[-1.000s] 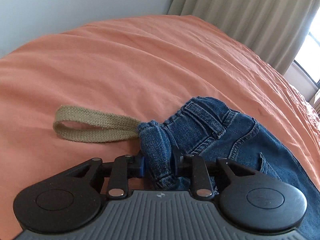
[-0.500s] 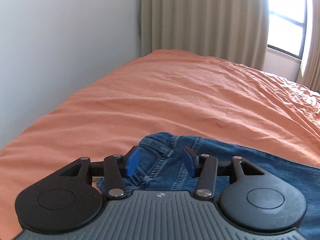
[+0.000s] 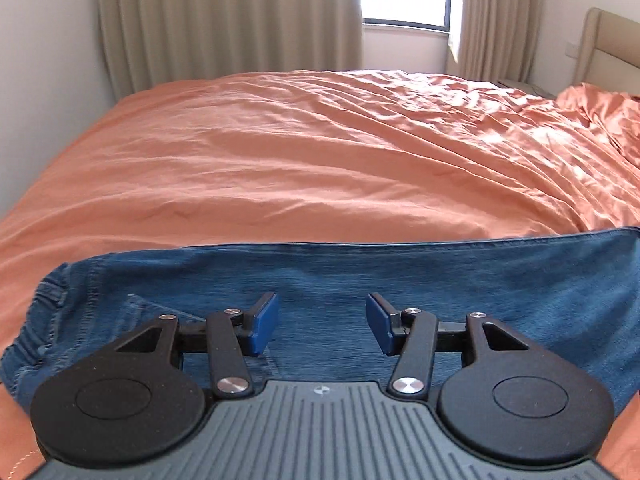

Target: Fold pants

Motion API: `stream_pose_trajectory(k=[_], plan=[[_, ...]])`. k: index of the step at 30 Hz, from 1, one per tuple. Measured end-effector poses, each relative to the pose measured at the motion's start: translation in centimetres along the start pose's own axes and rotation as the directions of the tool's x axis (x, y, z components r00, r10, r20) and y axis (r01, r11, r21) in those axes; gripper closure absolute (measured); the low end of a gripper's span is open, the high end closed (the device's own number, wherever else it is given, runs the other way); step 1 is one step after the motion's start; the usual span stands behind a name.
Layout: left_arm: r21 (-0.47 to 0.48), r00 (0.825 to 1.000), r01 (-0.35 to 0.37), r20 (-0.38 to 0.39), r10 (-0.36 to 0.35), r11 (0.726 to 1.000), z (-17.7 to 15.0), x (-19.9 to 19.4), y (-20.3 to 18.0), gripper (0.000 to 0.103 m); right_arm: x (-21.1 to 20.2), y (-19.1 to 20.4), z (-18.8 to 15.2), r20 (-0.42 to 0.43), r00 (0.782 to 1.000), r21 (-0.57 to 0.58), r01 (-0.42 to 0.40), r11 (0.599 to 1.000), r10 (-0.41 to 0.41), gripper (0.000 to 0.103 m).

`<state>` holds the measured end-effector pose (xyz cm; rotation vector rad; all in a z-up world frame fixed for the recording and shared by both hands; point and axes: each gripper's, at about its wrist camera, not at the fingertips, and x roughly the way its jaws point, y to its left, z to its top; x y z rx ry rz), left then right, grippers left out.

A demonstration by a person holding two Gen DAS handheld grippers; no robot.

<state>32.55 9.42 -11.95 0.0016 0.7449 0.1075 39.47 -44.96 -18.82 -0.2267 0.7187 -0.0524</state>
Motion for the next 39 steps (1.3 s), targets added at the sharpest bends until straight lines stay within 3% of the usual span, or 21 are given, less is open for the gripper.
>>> stream_pose_trajectory(k=[4,7,8,12,14,17,19,22,25,28,30,32,34,39], plan=[[0.049,0.998,0.051,-0.044,-0.049,0.997,0.2,2.2,-4.1,0.043,1.8,-2.1,1.1,0.013,0.999,0.026,-0.049,0.998,0.048,0.059],[0.053,0.994,0.063,-0.089,-0.058,0.997,-0.2,3.8,-6.0,0.043,4.1,-2.1,1.9,-0.023,0.996,0.032,-0.08,0.996,0.081,0.084],[0.055,0.993,0.063,-0.102,-0.057,0.997,-0.3,4.3,-6.4,0.043,4.5,-2.3,2.2,-0.033,0.994,0.046,-0.101,0.994,0.103,0.103],[0.071,0.991,0.051,-0.126,-0.042,0.996,-0.9,5.1,-6.8,0.043,3.6,-4.8,3.4,-0.012,0.988,0.189,-0.146,0.971,0.151,0.103],[0.073,0.99,0.041,-0.139,-0.031,0.996,-1.1,5.5,-6.7,0.046,3.3,-7.7,3.9,-0.014,0.986,0.347,-0.149,0.926,0.164,0.103],[0.08,0.987,0.036,-0.158,-0.023,0.996,-1.5,6.1,-6.6,0.047,5.1,-10.5,3.8,-0.078,0.974,0.476,-0.151,0.866,0.213,0.103],[0.075,0.987,0.03,-0.16,-0.018,0.997,-1.5,6.4,-6.7,0.047,6.9,-10.3,3.1,-0.172,0.961,0.487,-0.108,0.867,0.216,0.103],[0.07,0.987,0.039,-0.155,-0.028,0.997,-1.1,6.2,-6.9,0.047,7.8,-9.6,2.3,-0.224,0.958,0.45,-0.059,0.891,0.177,0.102],[0.095,0.989,0.04,-0.143,-0.026,0.995,-0.8,5.8,-7.1,0.047,7.1,-9.9,2.5,-0.204,0.972,0.406,-0.025,0.914,0.118,0.096],[0.113,0.993,0.015,-0.115,-0.002,0.993,-0.5,5.2,-6.8,0.047,6.0,-10.7,2.9,-0.169,0.973,0.429,-0.07,0.9,0.156,0.095],[0.11,0.994,0.003,-0.105,0.008,0.994,-0.4,4.9,-6.4,0.047,5.1,-10.7,2.8,-0.149,0.974,0.437,-0.089,0.895,0.169,0.08],[0.099,0.995,0.012,-0.102,-0.002,0.995,-0.5,4.5,-5.8,0.047,4.3,-10.7,2.4,-0.129,0.974,0.458,-0.108,0.882,0.186,0.075],[0.077,0.995,0.009,-0.102,-0.001,0.997,-0.8,4.1,-5.0,0.047,4.0,-11.1,1.3,-0.114,0.965,0.531,-0.141,0.836,0.235,0.075],[-0.025,0.989,0.056,-0.133,-0.059,0.998,-1.7,3.5,-2.7,0.047,5.7,-11.6,-2.4,-0.068,0.93,0.718,-0.206,0.665,0.361,0.071]])
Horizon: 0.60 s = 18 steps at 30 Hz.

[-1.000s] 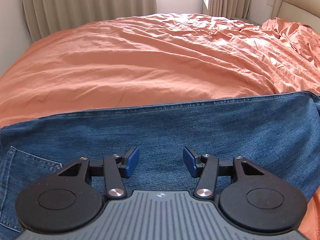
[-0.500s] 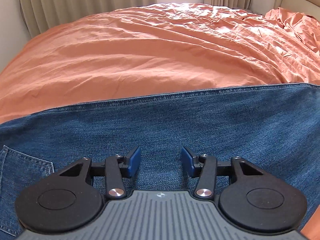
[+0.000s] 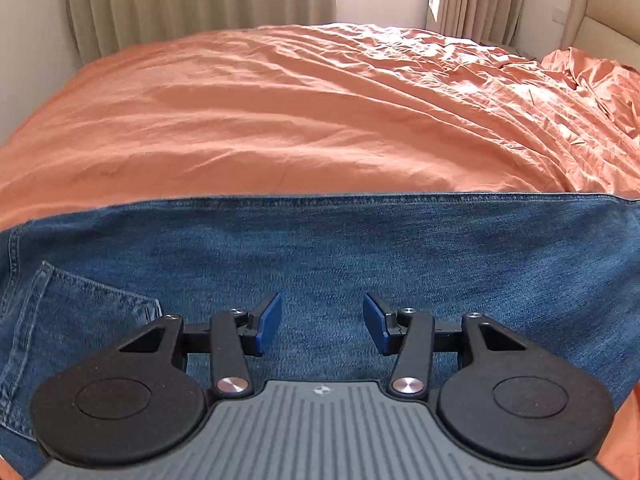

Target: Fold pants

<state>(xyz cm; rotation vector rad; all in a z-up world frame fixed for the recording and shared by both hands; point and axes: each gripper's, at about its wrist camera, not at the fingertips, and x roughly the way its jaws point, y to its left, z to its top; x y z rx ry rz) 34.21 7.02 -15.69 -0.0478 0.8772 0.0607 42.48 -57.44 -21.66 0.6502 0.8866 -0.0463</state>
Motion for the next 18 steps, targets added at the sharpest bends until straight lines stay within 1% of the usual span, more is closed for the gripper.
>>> stream_pose_trajectory(k=[1,2,5,7,8,9,11,12,14,15,16,18], plan=[[-0.019,1.0,0.01,-0.014,-0.01,1.0,-0.2,0.0,0.3,0.047,0.8,-0.8,-0.5,-0.013,1.0,0.063,-0.026,0.998,0.027,0.068],[-0.026,1.0,0.016,-0.02,-0.017,1.0,-0.4,0.0,0.4,0.048,1.4,-1.5,-0.8,-0.019,0.999,0.115,-0.045,0.992,0.047,0.061],[-0.019,0.999,0.042,-0.012,-0.042,0.999,-0.8,-0.4,0.0,0.049,3.1,-3.6,-1.6,0.015,0.993,0.244,-0.114,0.963,0.114,0.06],[-0.015,0.997,0.068,-0.019,-0.068,0.998,-0.9,-0.5,-0.5,0.049,3.7,-4.8,-1.9,0.065,0.986,0.328,-0.167,0.93,0.154,0.061],[-0.012,0.997,0.078,-0.026,-0.078,0.997,-0.9,-0.4,-0.8,0.049,3.9,-5.3,-2.1,0.094,0.981,0.363,-0.191,0.912,0.168,0.067],[-0.007,0.996,0.088,-0.034,-0.088,0.996,-0.9,-0.2,-1.3,0.049,4.1,-5.8,-2.1,0.122,0.978,0.396,-0.203,0.895,0.168,0.078],[0.006,0.994,0.105,-0.04,-0.105,0.994,-0.8,0.1,-2.4,0.052,4.1,-6.3,-2.0,0.149,0.968,0.438,-0.246,0.865,0.2,0.086],[0.014,0.992,0.12,-0.043,-0.119,0.993,-0.7,0.4,-3.1,0.053,3.6,-6.0,-1.9,0.17,0.964,0.421,-0.26,0.869,0.206,0.09],[0.042,0.988,0.149,-0.048,-0.147,0.988,-0.3,0.8,-4.5,0.059,1.7,-4.2,-1.2,0.229,0.95,0.28,-0.273,0.921,0.212,0.094],[0.066,0.986,0.164,-0.05,-0.161,0.984,-0.1,1.1,-5.4,0.06,1.0,-3.4,-0.9,0.244,0.948,0.216,-0.257,0.942,0.203,0.095],[0.096,0.983,0.179,-0.054,-0.175,0.979,0.1,1.5,-6.6,0.062,1.0,-3.0,-0.7,0.234,0.955,0.202,-0.233,0.951,0.184,0.095],[0.153,0.977,0.211,-0.067,-0.203,0.965,0.4,2.4,-9.0,0.064,1.9,-3.3,-0.6,0.183,0.972,0.228,-0.186,0.956,0.146,0.095]])
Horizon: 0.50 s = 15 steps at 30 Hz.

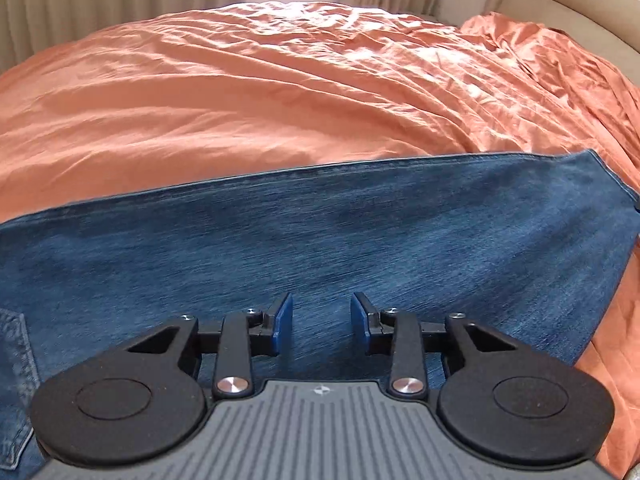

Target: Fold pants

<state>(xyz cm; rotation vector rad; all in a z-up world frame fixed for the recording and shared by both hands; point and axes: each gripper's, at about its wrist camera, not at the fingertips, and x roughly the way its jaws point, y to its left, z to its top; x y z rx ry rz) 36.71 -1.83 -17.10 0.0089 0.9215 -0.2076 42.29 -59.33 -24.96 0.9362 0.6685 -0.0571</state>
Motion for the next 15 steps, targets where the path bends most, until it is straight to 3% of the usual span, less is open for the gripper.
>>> stream_pose_trajectory(k=[6,10,15], plan=[[0.078,0.997,0.079,-0.004,-0.078,0.994,2.7,4.7,-6.2,0.064,0.4,-2.2,-0.9,-0.011,1.0,0.043,0.02,0.999,-0.02,0.095],[0.098,0.998,0.063,0.012,-0.065,0.993,5.3,8.1,-9.3,0.065,0.6,-2.3,-0.9,-0.016,1.0,0.043,0.022,0.999,-0.021,0.092],[0.114,0.999,0.024,0.024,-0.027,0.993,7.9,11.5,-11.5,0.068,1.0,-3.2,-1.0,-0.054,0.998,0.075,-0.033,0.997,0.037,0.073]])
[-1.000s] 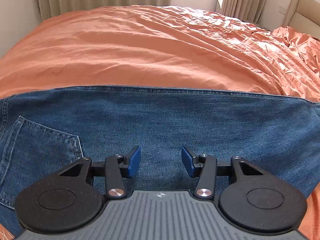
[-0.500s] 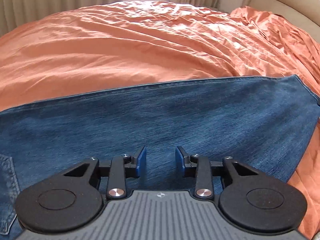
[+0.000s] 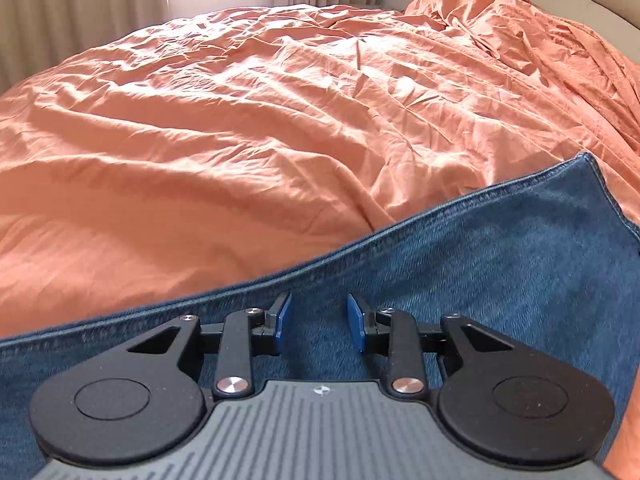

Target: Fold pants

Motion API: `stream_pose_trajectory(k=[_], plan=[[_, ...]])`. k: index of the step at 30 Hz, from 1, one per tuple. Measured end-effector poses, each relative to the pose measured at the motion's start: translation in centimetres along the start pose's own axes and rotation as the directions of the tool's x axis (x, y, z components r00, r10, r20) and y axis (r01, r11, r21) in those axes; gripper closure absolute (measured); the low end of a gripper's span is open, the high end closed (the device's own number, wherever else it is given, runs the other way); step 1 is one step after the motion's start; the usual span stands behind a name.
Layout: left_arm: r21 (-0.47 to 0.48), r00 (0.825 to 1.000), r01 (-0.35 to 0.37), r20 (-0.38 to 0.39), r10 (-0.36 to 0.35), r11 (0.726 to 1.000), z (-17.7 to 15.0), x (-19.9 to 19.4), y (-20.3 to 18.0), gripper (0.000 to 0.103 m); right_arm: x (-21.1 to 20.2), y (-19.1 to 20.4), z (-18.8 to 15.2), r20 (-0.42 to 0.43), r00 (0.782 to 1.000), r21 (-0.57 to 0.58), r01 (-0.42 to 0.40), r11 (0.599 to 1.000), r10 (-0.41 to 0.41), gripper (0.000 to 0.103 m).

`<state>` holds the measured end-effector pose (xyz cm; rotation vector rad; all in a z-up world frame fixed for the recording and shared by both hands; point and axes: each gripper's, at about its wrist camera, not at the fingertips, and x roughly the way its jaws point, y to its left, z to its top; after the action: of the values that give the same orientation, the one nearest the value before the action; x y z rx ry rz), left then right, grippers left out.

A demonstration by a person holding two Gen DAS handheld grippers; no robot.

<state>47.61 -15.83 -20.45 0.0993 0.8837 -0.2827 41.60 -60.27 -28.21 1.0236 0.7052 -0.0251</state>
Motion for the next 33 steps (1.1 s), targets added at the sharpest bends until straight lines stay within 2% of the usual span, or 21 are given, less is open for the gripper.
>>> stream_pose_trajectory(k=[2,5,8,11,15,20,24,25,30,33], plan=[[0.023,1.0,-0.014,0.001,0.014,1.0,0.6,0.9,-0.6,0.069,0.3,-0.4,-0.1,-0.013,1.0,0.016,-0.025,1.0,0.025,0.07],[0.049,0.999,-0.042,0.014,0.041,0.998,1.1,1.9,-1.6,0.071,1.1,-1.1,-0.2,-0.015,0.998,0.058,-0.059,0.997,0.06,0.071],[0.045,0.998,-0.066,0.027,0.065,0.997,1.0,2.1,-2.1,0.072,1.8,-2.0,-0.1,0.002,0.998,0.11,-0.07,0.991,0.07,0.09],[0.063,0.996,-0.076,0.041,0.074,0.995,1.0,1.7,-2.3,0.072,1.8,-2.4,0.0,0.009,0.996,0.136,-0.092,0.986,0.091,0.093],[0.057,0.996,-0.079,0.056,0.076,0.995,0.6,-0.1,-2.6,0.071,0.7,-1.0,0.0,0.023,0.998,0.057,-0.058,0.997,0.057,0.094],[0.097,0.998,-0.046,0.046,0.041,0.994,-2.9,-3.5,-4.3,0.075,-0.3,1.6,0.4,0.028,1.0,-0.038,-0.006,0.999,0.007,0.095],[0.176,0.997,-0.064,0.058,0.055,0.982,-6.6,-5.9,-6.7,0.087,-0.7,3.4,0.7,0.028,0.999,-0.096,0.043,0.995,-0.04,0.095],[0.189,0.997,-0.067,0.056,0.058,0.98,-7.3,-6.3,-7.2,0.093,-0.8,3.9,0.7,0.031,0.998,-0.112,0.051,0.992,-0.048,0.095],[0.189,0.999,-0.044,0.037,0.038,0.981,-9.8,-8.1,-9.4,0.099,-2.0,7.3,0.8,0.056,0.996,-0.217,0.076,0.973,-0.065,0.095],[0.174,0.999,-0.039,0.032,0.034,0.984,-10.6,-8.7,-10.1,0.103,-3.4,9.8,0.5,0.075,0.996,-0.278,0.066,0.958,-0.047,0.096]])
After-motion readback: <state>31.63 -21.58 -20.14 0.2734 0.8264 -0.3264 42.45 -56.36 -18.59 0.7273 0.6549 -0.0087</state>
